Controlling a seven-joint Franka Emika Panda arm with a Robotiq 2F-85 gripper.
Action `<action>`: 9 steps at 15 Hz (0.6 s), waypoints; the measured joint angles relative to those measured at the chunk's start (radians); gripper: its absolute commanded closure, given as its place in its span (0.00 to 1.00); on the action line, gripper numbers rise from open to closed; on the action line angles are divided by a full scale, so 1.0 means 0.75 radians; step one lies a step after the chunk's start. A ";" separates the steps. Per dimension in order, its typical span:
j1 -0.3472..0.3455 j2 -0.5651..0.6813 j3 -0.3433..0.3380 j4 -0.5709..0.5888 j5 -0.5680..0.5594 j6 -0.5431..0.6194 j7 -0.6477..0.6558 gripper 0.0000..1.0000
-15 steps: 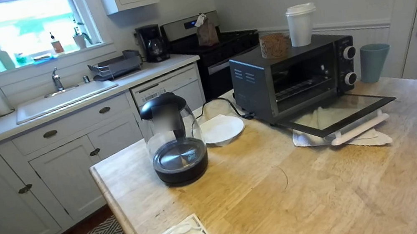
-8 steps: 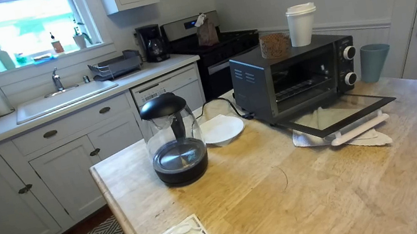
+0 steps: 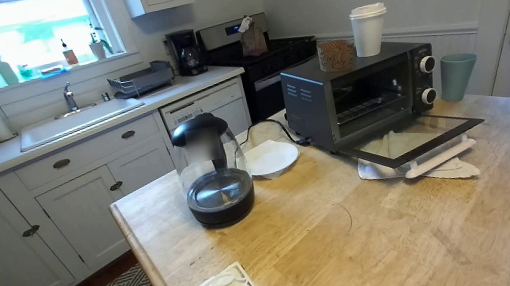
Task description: Put the brown object on top of the oven then the cup inside
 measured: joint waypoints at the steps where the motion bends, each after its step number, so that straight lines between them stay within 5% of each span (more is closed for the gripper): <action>1: 0.000 0.002 0.001 0.000 0.013 -0.006 -0.035 0.00; 9: -0.027 0.210 0.025 0.206 0.353 -0.250 -0.683 0.00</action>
